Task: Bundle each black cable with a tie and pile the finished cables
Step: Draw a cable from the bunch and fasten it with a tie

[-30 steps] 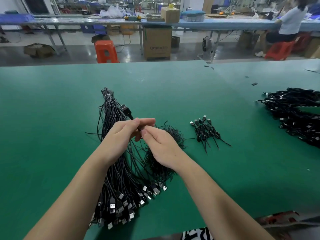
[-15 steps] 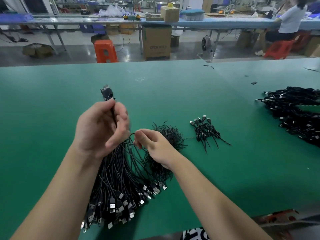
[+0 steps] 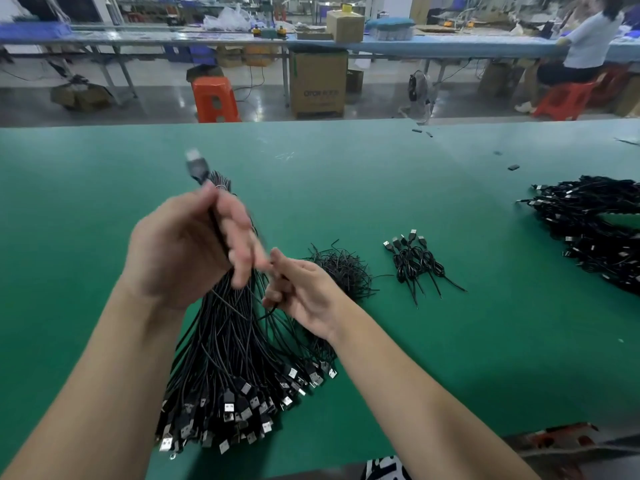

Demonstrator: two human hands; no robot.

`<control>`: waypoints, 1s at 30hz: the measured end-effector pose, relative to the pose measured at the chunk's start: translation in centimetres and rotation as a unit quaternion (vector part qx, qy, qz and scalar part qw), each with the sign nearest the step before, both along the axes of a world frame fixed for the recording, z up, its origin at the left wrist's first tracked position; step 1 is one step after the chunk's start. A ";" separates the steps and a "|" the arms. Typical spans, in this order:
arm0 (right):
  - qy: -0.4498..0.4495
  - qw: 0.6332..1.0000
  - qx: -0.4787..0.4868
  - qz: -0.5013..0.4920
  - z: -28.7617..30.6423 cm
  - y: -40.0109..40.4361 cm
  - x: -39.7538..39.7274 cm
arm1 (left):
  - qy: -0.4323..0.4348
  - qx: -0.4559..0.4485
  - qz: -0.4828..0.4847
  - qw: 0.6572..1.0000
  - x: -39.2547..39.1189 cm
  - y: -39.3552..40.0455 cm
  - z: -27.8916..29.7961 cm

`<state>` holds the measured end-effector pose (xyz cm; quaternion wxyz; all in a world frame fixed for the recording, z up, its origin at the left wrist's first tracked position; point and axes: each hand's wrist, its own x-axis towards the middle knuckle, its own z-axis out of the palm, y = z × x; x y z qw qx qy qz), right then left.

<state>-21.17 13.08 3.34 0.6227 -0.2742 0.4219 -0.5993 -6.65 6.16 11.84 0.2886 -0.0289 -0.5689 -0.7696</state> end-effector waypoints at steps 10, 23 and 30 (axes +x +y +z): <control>-0.026 0.999 -0.027 0.019 1.0 -0.2 -1.5 | -0.517 -0.153 0.082 0.838 1.1 -1.2 -4.8; -0.049 0.995 -0.010 0.082 -2.1 0.0 3.1 | 0.007 0.301 0.299 0.906 -1.9 -1.8 -5.8; -0.215 0.976 0.013 0.042 -4.4 0.5 1.9 | -0.155 0.118 0.137 0.971 1.2 -2.5 -3.9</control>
